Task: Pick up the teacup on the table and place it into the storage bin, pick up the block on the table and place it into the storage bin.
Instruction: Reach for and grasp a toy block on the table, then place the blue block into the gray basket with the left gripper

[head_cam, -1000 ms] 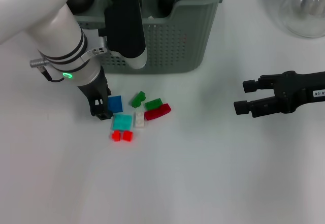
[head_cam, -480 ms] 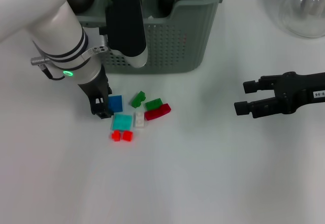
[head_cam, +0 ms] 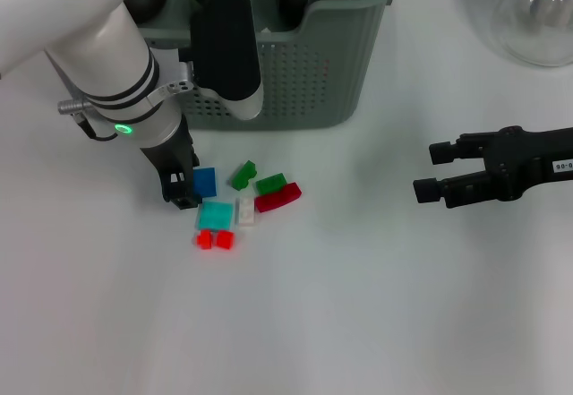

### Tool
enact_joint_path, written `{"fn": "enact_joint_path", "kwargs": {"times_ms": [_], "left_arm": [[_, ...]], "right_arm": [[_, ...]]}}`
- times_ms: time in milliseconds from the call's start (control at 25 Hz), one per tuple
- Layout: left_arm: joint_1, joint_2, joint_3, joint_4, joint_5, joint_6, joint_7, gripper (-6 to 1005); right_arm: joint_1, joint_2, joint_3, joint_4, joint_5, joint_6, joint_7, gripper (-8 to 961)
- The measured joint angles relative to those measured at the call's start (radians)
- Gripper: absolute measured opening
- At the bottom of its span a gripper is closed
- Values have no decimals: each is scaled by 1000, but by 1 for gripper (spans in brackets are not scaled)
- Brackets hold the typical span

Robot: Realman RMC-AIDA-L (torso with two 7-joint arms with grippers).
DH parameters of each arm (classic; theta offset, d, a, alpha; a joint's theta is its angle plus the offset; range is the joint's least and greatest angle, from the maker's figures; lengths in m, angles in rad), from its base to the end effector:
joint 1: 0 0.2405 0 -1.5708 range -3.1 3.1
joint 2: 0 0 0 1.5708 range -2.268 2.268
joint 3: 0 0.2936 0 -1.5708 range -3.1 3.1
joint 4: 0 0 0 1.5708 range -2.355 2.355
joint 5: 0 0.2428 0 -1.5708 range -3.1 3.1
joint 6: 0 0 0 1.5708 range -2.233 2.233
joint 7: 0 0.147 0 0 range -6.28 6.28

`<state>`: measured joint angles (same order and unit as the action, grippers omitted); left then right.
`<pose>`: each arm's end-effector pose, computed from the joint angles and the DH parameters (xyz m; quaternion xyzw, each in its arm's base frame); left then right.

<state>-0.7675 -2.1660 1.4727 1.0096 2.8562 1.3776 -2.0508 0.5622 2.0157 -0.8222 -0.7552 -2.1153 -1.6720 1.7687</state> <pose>-0.2102 0.4237 -0.0915 -0.9372 -0.0362 0.3303 0.1057 0.2975 0.3756 -0.0003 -0.9379 0.3137 0.1460 0.0240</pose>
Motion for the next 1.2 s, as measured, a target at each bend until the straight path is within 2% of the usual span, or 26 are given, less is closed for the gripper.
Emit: {"fn": "enact_joint_path", "kwargs": {"times_ms": [320, 520, 680, 800, 920, 1040, 1200], "left_arm": [[-4, 0, 0, 0, 0, 0, 1, 521], [-5, 0, 0, 3, 0, 8, 1, 408], [10, 1, -39, 52, -1, 47, -11, 409], [49, -3, -143, 145, -12, 120, -11, 410], [113, -5, -278, 273, -94, 245, -9, 410], [172, -3, -427, 373, -291, 401, 10, 409], [196, 2, -629, 391, -594, 562, 31, 409]], "right_arm": [[-3, 0, 2, -1, 0, 0, 0, 946], [-4, 0, 1, -4, 0, 0, 0, 946], [-5, 0, 2, -6, 0, -2, 0, 946], [-5, -2, 2, -7, 0, -4, 0, 946], [-5, -6, 2, -9, 0, -7, 0, 946], [-4, -8, 2, -9, 0, -9, -2, 946], [0, -9, 3, -9, 0, -3, -6, 946]]}}
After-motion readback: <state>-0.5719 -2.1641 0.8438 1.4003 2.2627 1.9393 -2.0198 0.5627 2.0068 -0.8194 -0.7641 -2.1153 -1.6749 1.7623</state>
